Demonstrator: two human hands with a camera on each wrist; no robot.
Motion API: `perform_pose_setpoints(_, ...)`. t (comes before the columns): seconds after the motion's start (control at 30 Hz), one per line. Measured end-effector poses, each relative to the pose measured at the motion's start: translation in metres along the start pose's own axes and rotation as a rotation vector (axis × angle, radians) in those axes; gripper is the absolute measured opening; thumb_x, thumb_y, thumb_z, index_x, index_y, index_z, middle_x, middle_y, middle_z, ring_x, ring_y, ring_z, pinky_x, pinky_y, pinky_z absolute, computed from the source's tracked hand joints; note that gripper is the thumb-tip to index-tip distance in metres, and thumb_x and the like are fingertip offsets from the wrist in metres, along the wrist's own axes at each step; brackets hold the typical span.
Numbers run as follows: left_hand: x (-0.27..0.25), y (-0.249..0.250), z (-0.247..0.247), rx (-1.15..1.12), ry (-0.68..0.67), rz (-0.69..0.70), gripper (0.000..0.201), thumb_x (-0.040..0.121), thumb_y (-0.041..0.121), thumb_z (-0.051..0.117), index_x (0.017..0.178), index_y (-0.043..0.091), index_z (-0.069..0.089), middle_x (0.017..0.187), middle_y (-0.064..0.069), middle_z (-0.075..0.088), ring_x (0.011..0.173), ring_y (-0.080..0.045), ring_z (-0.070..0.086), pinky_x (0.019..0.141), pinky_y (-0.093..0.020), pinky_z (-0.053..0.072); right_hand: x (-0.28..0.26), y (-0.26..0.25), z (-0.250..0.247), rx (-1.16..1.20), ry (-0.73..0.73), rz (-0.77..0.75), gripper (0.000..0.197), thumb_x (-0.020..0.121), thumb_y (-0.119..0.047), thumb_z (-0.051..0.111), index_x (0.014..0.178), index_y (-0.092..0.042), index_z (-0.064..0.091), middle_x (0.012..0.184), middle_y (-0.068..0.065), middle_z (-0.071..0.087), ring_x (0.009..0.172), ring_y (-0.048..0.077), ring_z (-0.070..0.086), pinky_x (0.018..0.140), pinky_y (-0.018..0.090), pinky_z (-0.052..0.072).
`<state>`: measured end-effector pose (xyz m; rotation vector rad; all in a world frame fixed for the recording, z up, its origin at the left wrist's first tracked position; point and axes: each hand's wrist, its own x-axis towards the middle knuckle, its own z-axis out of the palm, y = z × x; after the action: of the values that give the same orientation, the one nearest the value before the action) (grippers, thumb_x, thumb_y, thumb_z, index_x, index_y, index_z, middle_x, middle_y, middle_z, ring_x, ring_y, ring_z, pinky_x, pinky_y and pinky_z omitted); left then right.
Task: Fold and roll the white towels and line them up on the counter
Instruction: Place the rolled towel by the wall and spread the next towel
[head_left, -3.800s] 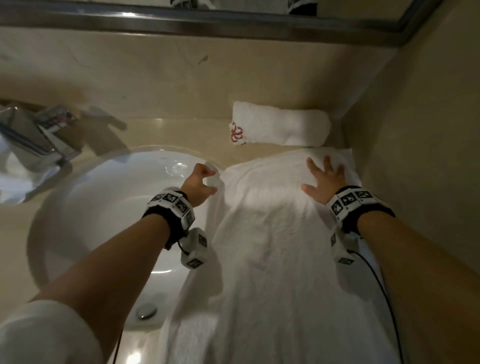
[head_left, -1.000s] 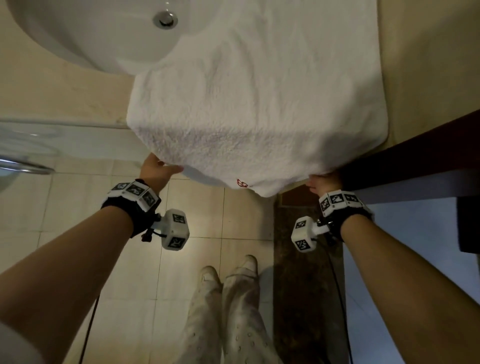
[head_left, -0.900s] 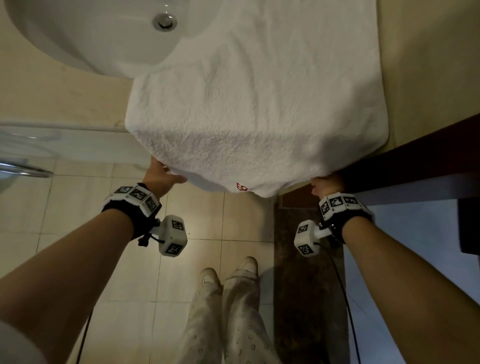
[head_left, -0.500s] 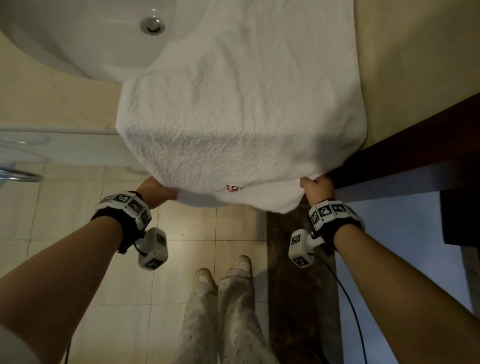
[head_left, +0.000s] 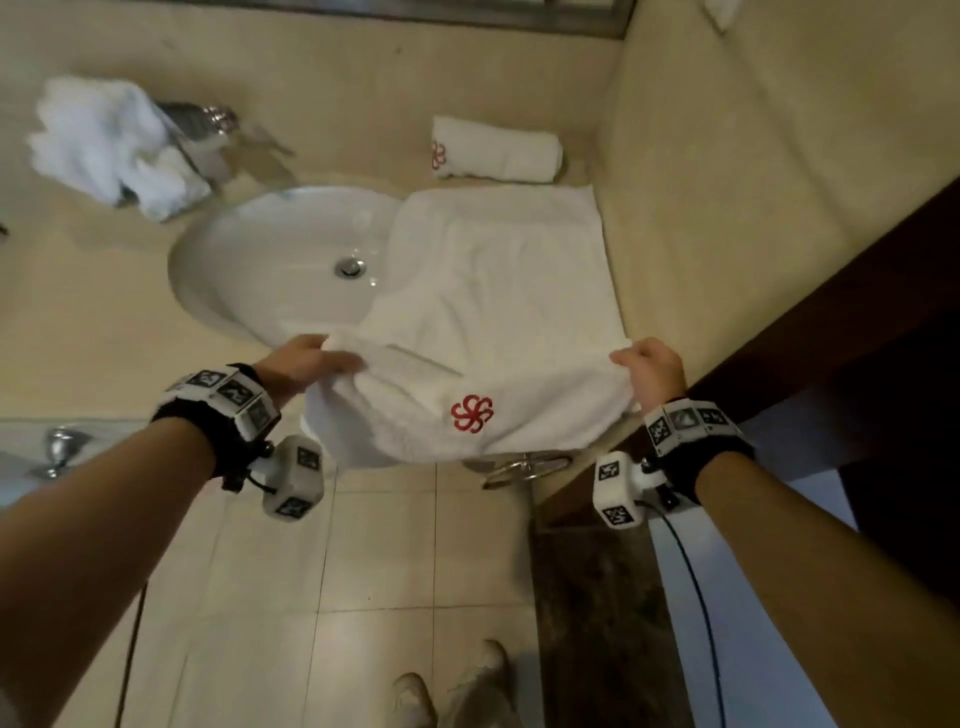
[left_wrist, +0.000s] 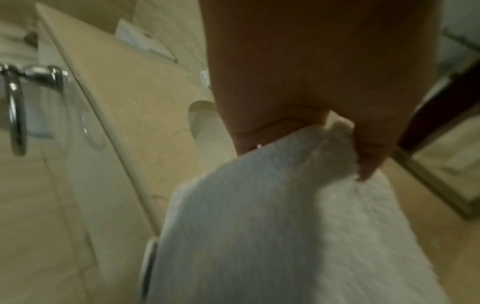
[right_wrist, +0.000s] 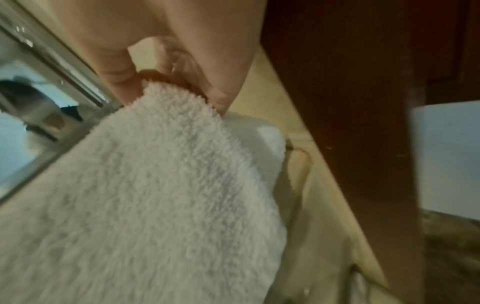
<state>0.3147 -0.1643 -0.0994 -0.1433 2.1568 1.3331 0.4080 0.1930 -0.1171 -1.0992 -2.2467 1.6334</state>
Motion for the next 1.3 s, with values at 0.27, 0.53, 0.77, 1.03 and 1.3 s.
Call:
perform_pose_setpoints(0.27, 0.042, 0.009, 0.014, 0.151, 0.293, -0.076, 0.057, 0.087, 0.018, 0.063, 0.136, 0.001, 0.038, 0.126, -0.023, 0.055, 0.113, -0.035, 0.054, 0.093, -0.032, 0.045, 0.020, -0.021, 0.020, -0.285, -0.106, 0.093, 0.048, 0.094, -0.023, 0.053, 0.136, -0.006, 0.039, 0.138, 0.013, 0.047, 0.123, 0.028, 0.048, 0.095, 0.028, 0.038)
perform_pose_setpoints(0.53, 0.064, -0.026, 0.021, 0.335, 0.248, -0.069, 0.059, 0.083, 0.015, 0.068, 0.134, 0.004, 0.039, 0.124, -0.021, 0.056, 0.112, -0.036, 0.055, 0.094, -0.039, 0.043, 0.035, 0.001, 0.033, -0.489, -0.226, 0.188, 0.043, 0.091, -0.028, 0.055, 0.126, -0.003, 0.050, 0.123, 0.012, 0.058, 0.105, 0.029, 0.058, 0.086, 0.030, 0.044)
perform_pose_setpoints(0.77, 0.098, -0.013, 0.012, 0.740, 0.190, 0.100, 0.034, 0.085, 0.005, 0.058, 0.119, 0.008, 0.062, 0.124, -0.019, 0.053, 0.114, -0.035, 0.051, 0.096, -0.038, 0.041, 0.068, -0.005, 0.052, -0.383, -0.206, 0.389, 0.027, 0.088, -0.020, 0.061, 0.105, 0.001, 0.059, 0.087, 0.010, 0.053, 0.060, 0.018, 0.044, 0.051, 0.026, 0.037)
perform_pose_setpoints(1.03, 0.137, 0.023, -0.025, 0.840, 0.197, 0.283, 0.021, 0.088, 0.017, 0.056, 0.104, 0.007, 0.065, 0.109, -0.016, 0.056, 0.106, -0.035, 0.051, 0.089, -0.040, 0.043, 0.088, -0.040, 0.071, -0.086, -0.022, 0.426, 0.045, 0.089, -0.008, 0.056, 0.130, 0.005, 0.045, 0.111, 0.025, 0.058, 0.090, 0.033, 0.059, 0.084, 0.038, 0.052)
perform_pose_setpoints(1.3, 0.171, 0.071, -0.057, 0.790, 0.236, 0.302, 0.022, 0.088, 0.017, 0.055, 0.104, 0.007, 0.066, 0.115, -0.020, 0.050, 0.106, -0.041, 0.050, 0.092, -0.042, 0.044, 0.107, -0.086, 0.066, 0.082, 0.231, 0.263, 0.024, 0.087, 0.004, 0.046, 0.103, -0.013, 0.043, 0.105, 0.010, 0.046, 0.065, 0.016, 0.046, 0.050, 0.026, 0.046)
